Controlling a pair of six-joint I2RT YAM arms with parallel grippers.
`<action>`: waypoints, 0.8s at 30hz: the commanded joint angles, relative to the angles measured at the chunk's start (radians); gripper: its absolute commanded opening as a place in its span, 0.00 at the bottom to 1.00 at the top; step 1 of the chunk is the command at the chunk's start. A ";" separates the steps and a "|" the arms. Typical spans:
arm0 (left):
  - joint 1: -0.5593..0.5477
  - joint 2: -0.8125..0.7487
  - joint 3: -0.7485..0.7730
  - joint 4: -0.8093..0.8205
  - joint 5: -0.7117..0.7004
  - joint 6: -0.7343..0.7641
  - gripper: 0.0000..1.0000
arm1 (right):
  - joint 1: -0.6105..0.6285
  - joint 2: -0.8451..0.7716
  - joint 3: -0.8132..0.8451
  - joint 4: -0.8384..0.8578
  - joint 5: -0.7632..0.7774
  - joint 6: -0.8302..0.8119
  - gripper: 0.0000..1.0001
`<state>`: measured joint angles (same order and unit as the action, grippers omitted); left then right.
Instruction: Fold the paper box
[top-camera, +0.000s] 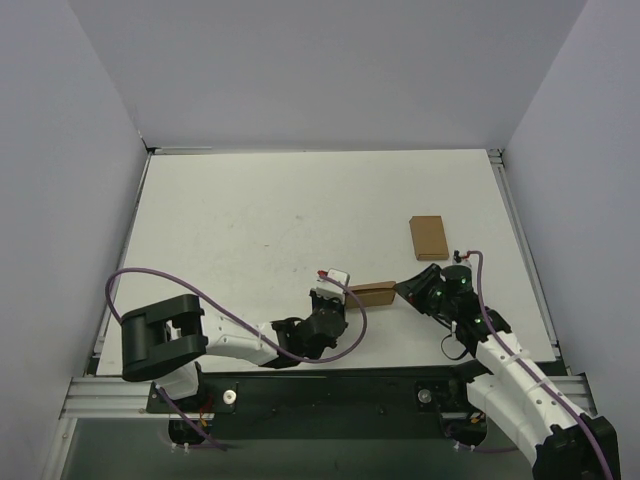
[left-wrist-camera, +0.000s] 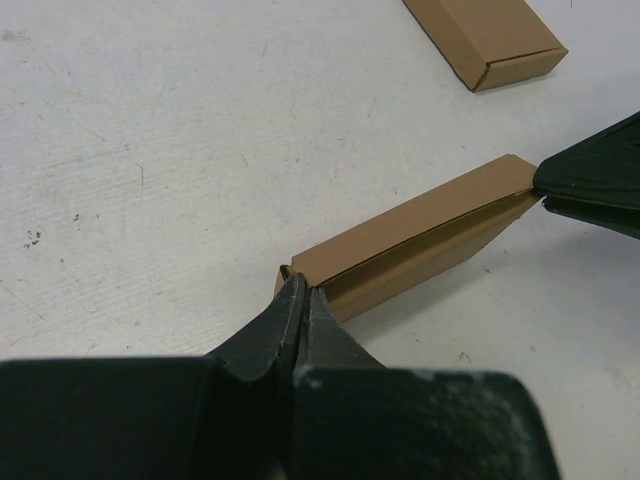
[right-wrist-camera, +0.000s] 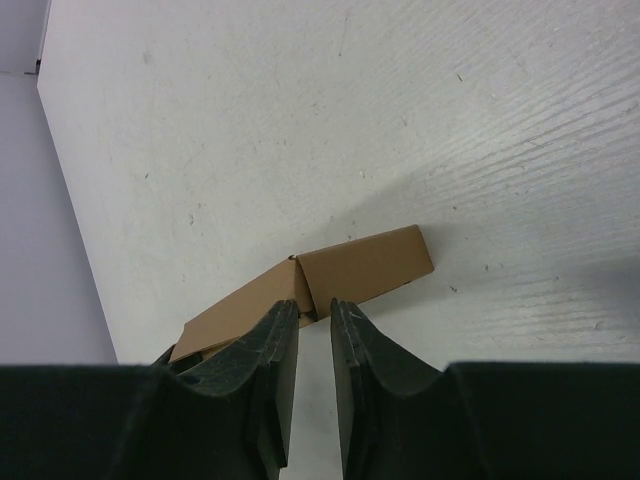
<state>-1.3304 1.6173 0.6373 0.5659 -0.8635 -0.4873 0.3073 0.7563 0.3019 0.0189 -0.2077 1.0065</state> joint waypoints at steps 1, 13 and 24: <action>-0.023 0.044 -0.057 -0.423 0.116 0.050 0.04 | 0.000 0.018 -0.069 -0.251 0.077 -0.022 0.19; -0.033 0.016 -0.039 -0.442 0.087 0.069 0.25 | 0.001 -0.023 -0.030 -0.251 0.102 0.018 0.19; -0.039 -0.033 -0.037 -0.431 0.072 0.119 0.61 | 0.003 -0.014 0.012 -0.218 0.126 0.032 0.19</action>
<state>-1.3701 1.5814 0.6205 0.2829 -0.8173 -0.4191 0.3088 0.7227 0.3069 -0.1242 -0.1375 1.0443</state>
